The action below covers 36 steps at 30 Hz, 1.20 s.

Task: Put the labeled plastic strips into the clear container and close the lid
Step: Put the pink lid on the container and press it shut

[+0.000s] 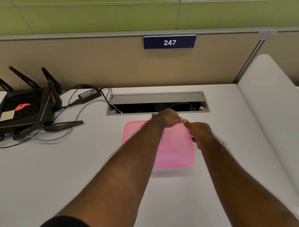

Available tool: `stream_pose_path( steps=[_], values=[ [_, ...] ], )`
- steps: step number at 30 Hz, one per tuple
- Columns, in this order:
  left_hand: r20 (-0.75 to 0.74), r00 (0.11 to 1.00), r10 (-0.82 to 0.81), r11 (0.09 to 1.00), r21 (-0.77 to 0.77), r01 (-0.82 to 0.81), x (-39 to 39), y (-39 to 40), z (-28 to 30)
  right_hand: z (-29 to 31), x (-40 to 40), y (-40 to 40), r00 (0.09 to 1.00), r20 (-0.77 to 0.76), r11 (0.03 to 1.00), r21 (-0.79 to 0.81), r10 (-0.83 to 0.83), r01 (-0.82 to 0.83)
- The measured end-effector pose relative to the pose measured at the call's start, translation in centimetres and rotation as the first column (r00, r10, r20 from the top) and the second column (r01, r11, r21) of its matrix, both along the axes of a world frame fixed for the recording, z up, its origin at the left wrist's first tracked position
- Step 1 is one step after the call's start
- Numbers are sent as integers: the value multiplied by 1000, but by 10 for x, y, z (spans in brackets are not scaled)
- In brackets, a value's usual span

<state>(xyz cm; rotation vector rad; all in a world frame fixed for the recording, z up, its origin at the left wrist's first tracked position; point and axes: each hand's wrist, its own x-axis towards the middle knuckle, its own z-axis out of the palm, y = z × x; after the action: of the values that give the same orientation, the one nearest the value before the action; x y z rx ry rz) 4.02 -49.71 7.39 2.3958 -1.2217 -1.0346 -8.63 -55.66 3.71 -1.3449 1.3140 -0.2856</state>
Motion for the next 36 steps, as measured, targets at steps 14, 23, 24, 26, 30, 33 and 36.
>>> stream_pose_path(
  steps=[14,23,24,26,30,33,36],
  values=[
    [142,711,689,705,-361,-611,25,155,-24,8,-65,34,974,77,970,100,214,-222],
    [-565,496,659,550,-87,-830,-1,243,-40,-6,-89,66,988,111,989,93,103,-114],
    [-592,482,646,555,-70,-829,-1,245,-40,-6,-88,67,989,118,992,86,84,-95],
    [-614,492,617,577,-72,-813,0,251,-38,-6,-87,72,991,123,995,75,60,-69],
    [-612,533,584,617,-92,-782,1,270,-38,-6,-90,87,990,129,997,54,51,-58],
    [-596,556,579,627,-110,-771,-1,292,-38,-3,-95,110,989,134,997,31,62,-67],
    [-586,586,560,638,-145,-756,-7,320,-38,2,-106,138,986,140,996,-5,93,-93]
  ],
)
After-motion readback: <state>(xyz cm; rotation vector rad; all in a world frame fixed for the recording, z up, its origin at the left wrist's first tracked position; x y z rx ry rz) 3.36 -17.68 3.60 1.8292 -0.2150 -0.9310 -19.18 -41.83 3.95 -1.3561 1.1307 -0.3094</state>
